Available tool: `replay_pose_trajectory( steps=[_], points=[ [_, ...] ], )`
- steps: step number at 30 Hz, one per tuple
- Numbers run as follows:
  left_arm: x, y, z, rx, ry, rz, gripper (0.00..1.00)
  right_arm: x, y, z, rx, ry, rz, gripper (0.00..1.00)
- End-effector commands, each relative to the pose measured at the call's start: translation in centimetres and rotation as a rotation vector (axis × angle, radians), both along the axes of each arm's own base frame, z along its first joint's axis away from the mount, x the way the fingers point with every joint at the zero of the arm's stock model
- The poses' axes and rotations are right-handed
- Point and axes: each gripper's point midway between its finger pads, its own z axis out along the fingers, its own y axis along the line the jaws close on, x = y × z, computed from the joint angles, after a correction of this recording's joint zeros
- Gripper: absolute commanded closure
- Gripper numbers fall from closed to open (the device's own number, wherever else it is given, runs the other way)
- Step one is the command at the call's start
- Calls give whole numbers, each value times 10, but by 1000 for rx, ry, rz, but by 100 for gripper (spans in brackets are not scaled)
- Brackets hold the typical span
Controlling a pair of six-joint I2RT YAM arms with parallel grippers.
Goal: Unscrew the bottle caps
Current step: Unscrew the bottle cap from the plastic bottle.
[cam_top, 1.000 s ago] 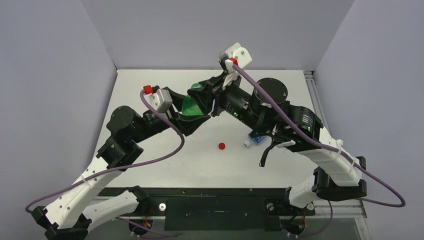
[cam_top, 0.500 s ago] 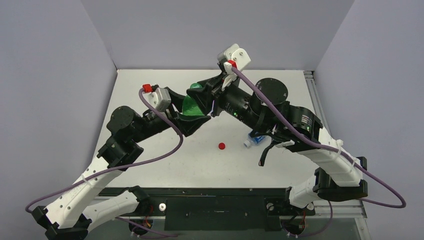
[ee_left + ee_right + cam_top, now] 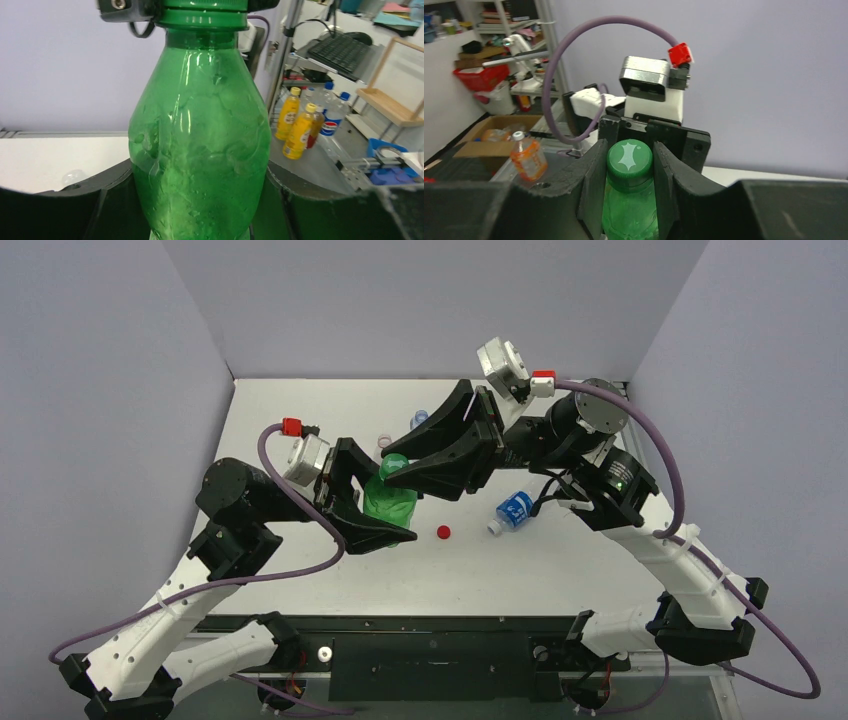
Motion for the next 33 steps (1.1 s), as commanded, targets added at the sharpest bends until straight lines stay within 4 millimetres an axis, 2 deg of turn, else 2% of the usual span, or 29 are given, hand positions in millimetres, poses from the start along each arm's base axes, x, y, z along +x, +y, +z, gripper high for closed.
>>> replay_pose_trajectory(
  steps=[1, 2, 8, 10, 11, 13, 16, 19, 21, 22, 23, 24, 25, 26, 27, 28, 29, 30, 33],
  points=[
    [-43, 13, 25, -39, -89, -165, 100, -30, -10, 13, 65, -91, 242, 100],
    [-46, 14, 26, -40, -95, -178, 100, -30, -11, 13, 57, -67, 262, 100],
    [-57, 16, 30, -36, -116, -225, 100, 4, -12, 16, 75, -15, 233, 99],
    [-58, 17, 30, -35, -116, -229, 100, 12, -10, 13, 57, -1, 216, 90],
    [-58, 17, 30, -34, -116, -230, 100, 17, -7, 12, 57, -12, 191, 81],
    [-56, 16, 29, -34, -113, -222, 100, 27, -4, 7, 25, -20, 130, 70],
    [-53, 14, 27, -33, -112, -204, 100, 33, -10, 2, -32, -2, 39, 55],
    [-45, 11, 22, -28, -100, -168, 100, 43, -21, 10, -21, -32, -108, 44],
    [-35, 8, 17, -22, -96, -121, 100, 45, -26, 4, -61, -23, -197, 35],
    [-25, 5, 15, -28, -110, -70, 100, 55, -31, 6, -61, -19, -292, 29],
    [-18, 3, 12, -19, -104, -39, 100, 50, -31, 0, -96, -32, -324, 26],
    [-4, 1, 12, -28, -121, 33, 100, 70, -34, -2, -112, -25, -459, 23],
    [9, 0, 10, -25, -108, 104, 100, 64, -34, -3, -136, -10, -482, 22],
    [18, 0, 8, -23, -135, 148, 100, 86, -35, -10, -163, 32, -613, 21],
    [30, 0, 8, -25, -131, 214, 100, 83, -37, -8, -172, 56, -641, 20],
    [37, 0, 6, -20, -152, 251, 100, 97, -36, -15, -192, 94, -720, 19],
    [48, 1, 4, -17, -149, 308, 100, 94, -34, -17, -200, 105, -732, 19],
    [54, 2, 2, -9, -172, 342, 100, 103, -37, -19, -202, 125, -804, 18],
    [76, 5, -6, 20, -179, 452, 100, 101, -32, -20, -195, 144, -858, 17]
  ],
)
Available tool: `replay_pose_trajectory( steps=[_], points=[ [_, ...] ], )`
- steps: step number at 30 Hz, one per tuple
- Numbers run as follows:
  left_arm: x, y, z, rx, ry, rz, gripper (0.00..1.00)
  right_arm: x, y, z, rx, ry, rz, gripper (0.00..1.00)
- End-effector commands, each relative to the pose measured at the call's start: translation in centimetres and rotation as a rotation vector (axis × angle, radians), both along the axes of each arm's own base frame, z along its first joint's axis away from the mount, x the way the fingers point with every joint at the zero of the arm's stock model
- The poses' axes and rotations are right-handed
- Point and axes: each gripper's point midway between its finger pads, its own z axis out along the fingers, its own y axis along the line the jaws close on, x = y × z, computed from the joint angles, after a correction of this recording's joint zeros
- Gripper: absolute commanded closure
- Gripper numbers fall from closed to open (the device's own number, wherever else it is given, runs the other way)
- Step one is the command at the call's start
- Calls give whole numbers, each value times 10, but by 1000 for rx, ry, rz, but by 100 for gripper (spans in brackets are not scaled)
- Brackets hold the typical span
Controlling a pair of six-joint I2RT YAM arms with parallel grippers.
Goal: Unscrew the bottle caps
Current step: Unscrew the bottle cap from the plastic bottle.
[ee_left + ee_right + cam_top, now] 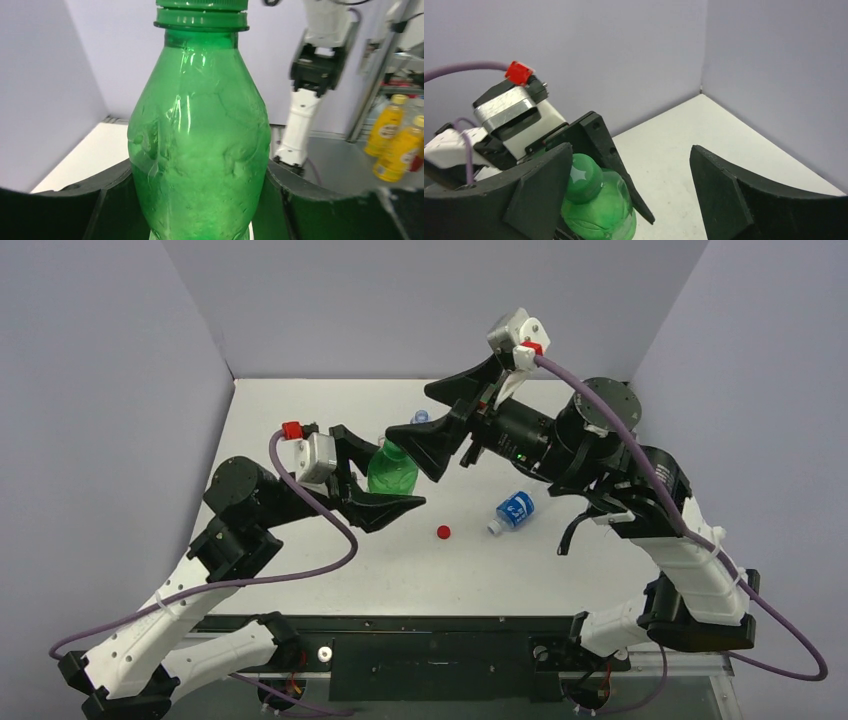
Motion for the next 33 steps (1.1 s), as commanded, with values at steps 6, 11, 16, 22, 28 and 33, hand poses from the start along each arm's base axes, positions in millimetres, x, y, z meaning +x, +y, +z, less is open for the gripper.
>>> replay_pose_trajectory(
  steps=[6, 11, 16, 22, 28, 33],
  points=[
    [51, 10, -13, 38, -55, 283, 100, 34, 6, -17, -54, 50, -311, 21],
    [57, 11, -23, 69, -28, 313, 100, 29, 16, -15, -53, 46, -295, 29],
    [62, 13, -24, 67, -17, 336, 100, 33, 16, -15, -48, 54, -316, 50],
    [63, 13, -22, 53, -10, 340, 100, 35, 15, -19, -53, 62, -332, 79],
    [60, 12, -24, 48, 15, 327, 100, 38, 12, -17, -41, 55, -329, 100],
    [27, 6, -1, -36, 40, 152, 100, 0, 25, -8, -25, -63, 12, 100]
  ],
)
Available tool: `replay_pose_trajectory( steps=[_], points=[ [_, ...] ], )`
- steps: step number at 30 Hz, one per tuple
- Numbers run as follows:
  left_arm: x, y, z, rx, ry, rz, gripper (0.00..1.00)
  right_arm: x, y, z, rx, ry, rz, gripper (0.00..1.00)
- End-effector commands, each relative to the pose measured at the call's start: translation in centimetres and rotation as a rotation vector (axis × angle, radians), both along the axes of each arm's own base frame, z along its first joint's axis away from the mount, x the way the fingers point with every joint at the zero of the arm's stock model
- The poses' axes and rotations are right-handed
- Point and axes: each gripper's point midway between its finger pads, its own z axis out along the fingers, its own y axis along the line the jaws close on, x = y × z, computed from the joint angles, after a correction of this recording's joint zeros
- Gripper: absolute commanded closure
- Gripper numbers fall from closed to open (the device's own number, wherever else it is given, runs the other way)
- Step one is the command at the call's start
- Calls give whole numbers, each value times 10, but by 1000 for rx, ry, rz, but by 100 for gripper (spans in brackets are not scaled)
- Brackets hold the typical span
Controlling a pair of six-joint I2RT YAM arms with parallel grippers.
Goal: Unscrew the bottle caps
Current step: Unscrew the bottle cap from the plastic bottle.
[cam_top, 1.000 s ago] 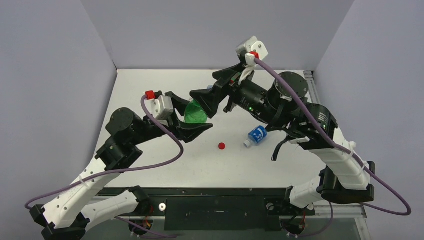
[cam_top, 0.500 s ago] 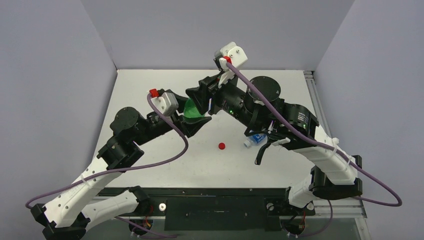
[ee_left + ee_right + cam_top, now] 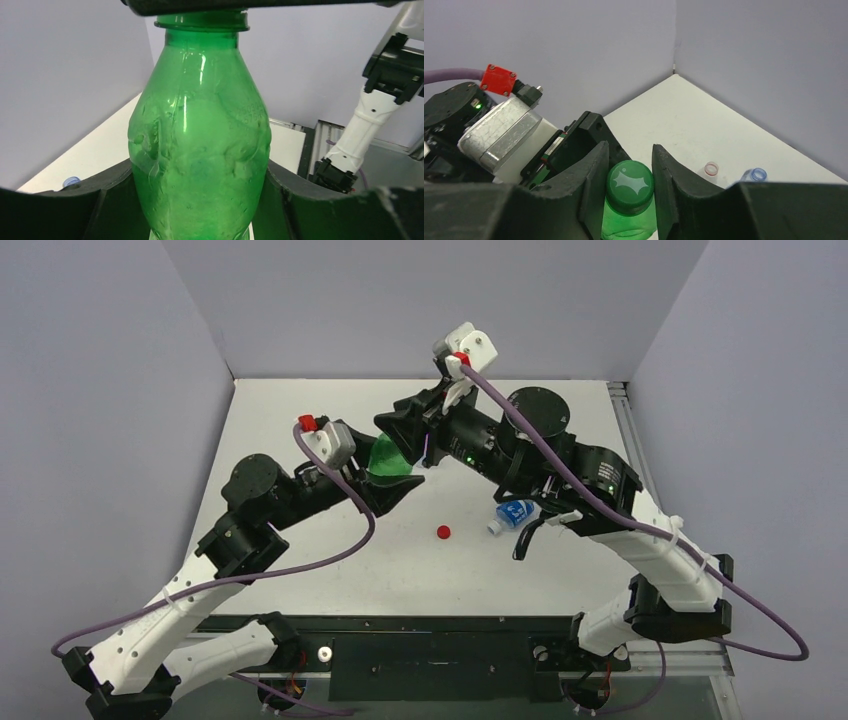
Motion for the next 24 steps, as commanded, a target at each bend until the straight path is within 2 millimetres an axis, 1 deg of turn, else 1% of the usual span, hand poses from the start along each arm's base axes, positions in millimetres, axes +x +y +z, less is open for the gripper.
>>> replay_pose_trajectory(
  steps=[1, 2, 3, 4, 5, 6, 7, 8, 9, 10, 11, 12, 13, 16, 18, 19, 20, 21, 22, 23, 24],
  points=[
    [-53, -6, 37, -112, -38, -262, 100, -39, 0, 29, 77, -133, 343, 100],
    [-68, -7, 41, -121, -24, -339, 100, -56, -3, 34, 89, -167, 474, 100],
    [-92, -8, 43, -115, -12, -473, 100, -64, -1, 34, 98, -190, 538, 100],
    [-106, -6, 50, -118, -26, -542, 100, -81, -4, 34, 96, -217, 657, 100],
    [-124, -4, 48, -94, -8, -646, 100, -99, -6, 36, 100, -246, 765, 100],
    [-136, -2, 52, -92, -15, -694, 100, -102, -8, 37, 97, -268, 796, 100],
    [-143, -1, 51, -79, -8, -735, 100, -112, -10, 35, 87, -280, 867, 100],
    [-148, 0, 55, -79, -11, -752, 100, -110, -10, 36, 83, -285, 882, 100],
    [-150, 1, 57, -78, -11, -766, 100, -114, -10, 35, 85, -292, 929, 100],
    [-152, 1, 58, -78, -14, -773, 100, -110, -11, 35, 90, -278, 933, 100],
    [-153, 2, 60, -77, -14, -782, 100, -112, -11, 38, 103, -299, 967, 100],
    [-156, 2, 61, -77, -16, -791, 100, -106, -11, 34, 110, -266, 965, 100],
    [-157, 2, 61, -76, -16, -799, 100, -106, -13, 41, 133, -296, 975, 100],
    [-159, 2, 60, -72, -16, -807, 100, -92, -15, 41, 154, -266, 938, 100],
    [-159, 3, 60, -73, -22, -805, 100, -80, -15, 40, 145, -250, 866, 100],
    [-158, 2, 59, -71, -19, -803, 100, -68, -17, 44, 144, -266, 787, 96],
    [-157, 1, 57, -70, -23, -796, 100, -54, -19, 44, 140, -249, 694, 79],
    [-154, 0, 56, -71, -22, -783, 100, -48, -21, 45, 142, -237, 645, 71],
    [-151, -1, 55, -72, -32, -769, 100, -32, -29, 52, 167, -230, 525, 56],
    [-146, -3, 55, -78, -28, -738, 100, -26, -31, 52, 174, -215, 478, 50],
    [-141, -4, 52, -77, -39, -715, 100, -15, -41, 57, 202, -198, 371, 40]
  ],
)
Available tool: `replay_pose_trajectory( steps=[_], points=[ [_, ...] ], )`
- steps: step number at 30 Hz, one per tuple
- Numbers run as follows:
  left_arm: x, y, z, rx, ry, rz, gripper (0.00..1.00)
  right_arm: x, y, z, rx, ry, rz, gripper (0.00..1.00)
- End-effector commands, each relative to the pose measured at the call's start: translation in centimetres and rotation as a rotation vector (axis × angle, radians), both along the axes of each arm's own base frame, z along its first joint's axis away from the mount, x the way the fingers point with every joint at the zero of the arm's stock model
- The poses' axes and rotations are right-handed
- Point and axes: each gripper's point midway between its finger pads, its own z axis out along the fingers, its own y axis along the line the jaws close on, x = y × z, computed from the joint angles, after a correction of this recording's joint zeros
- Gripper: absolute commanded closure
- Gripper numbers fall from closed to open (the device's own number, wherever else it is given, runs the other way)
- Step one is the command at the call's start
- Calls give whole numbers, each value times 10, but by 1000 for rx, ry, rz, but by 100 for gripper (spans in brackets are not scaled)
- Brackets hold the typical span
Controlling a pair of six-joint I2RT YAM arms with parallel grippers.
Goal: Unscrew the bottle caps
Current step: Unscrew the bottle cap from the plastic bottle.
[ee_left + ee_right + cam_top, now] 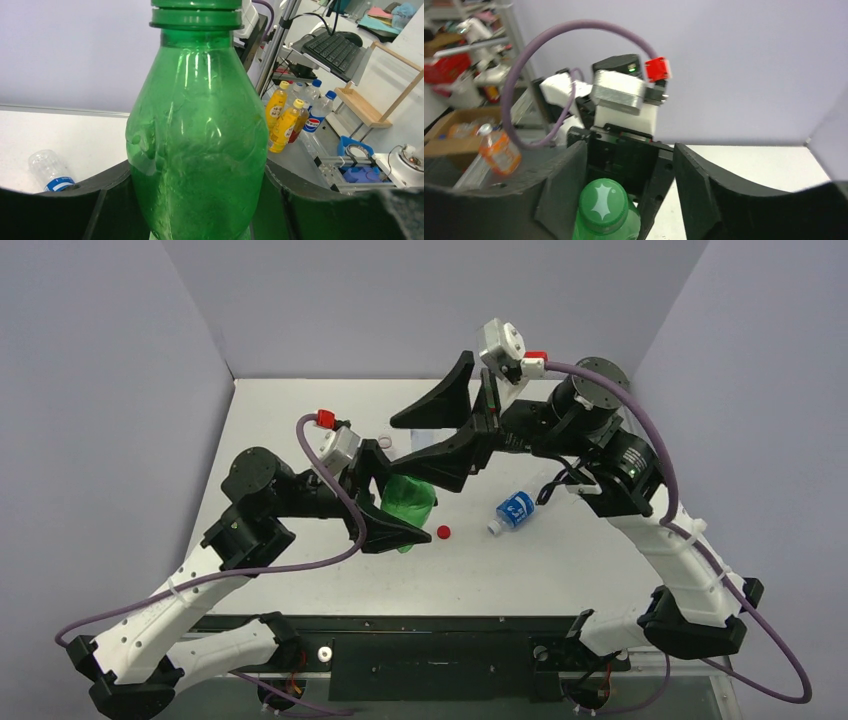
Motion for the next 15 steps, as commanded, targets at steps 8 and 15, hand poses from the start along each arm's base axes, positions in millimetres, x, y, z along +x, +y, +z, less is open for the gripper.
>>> replay_pose_trajectory(
  steps=[8, 15],
  points=[
    [33, 14, 29, -108, -225, 274, 100, 78, -49, 11, 56, 132, -798, 21],
    [53, 15, 28, -99, -202, 374, 100, 66, -43, 5, 47, 159, -795, 25]
  ],
)
